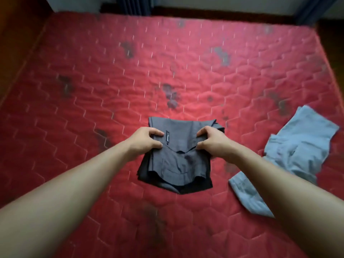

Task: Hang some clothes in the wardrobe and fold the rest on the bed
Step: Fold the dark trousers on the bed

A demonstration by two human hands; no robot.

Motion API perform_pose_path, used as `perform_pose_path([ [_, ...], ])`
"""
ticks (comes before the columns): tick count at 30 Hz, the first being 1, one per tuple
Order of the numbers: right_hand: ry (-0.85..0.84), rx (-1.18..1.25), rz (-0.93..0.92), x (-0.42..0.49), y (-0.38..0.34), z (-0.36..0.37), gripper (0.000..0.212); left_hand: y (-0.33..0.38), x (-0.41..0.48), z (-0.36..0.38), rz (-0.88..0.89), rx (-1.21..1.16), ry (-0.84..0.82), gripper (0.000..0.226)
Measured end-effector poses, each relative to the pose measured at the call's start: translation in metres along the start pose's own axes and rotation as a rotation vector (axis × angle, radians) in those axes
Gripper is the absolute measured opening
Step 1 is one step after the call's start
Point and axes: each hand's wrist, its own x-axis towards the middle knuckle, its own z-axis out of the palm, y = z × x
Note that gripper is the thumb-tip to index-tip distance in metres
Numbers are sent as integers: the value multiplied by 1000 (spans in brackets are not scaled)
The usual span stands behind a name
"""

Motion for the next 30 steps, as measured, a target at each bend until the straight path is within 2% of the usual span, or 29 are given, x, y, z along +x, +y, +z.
perform_pose_path([
  [5, -73, 58, -89, -73, -117, -101, 13, 141, -64, -73, 73, 79, 73, 32],
  [10, 50, 144, -214, -163, -216, -202, 20, 280, -151, -124, 227, 99, 191, 6],
  [13, 119, 156, -290, -228, -260, -264, 18, 357, -208, -136, 320, 107, 237, 4],
  [18, 91, 238, -402, -341, -307, -345, 41, 461, -299, -140, 465, 109, 244, 4],
  [22, 241, 154, -483, -407, -326, -387, 42, 511, -356, -138, 584, 97, 279, 4],
  [24, 248, 136, -513, -431, -332, -396, 30, 522, -378, -139, 610, 103, 278, 3],
  [27, 240, 133, -538, -452, -340, -396, 31, 523, -401, -148, 623, 116, 322, 4],
  [30, 183, 96, -578, -463, -356, -376, 22, 504, -418, -170, 592, 109, 378, 4],
])
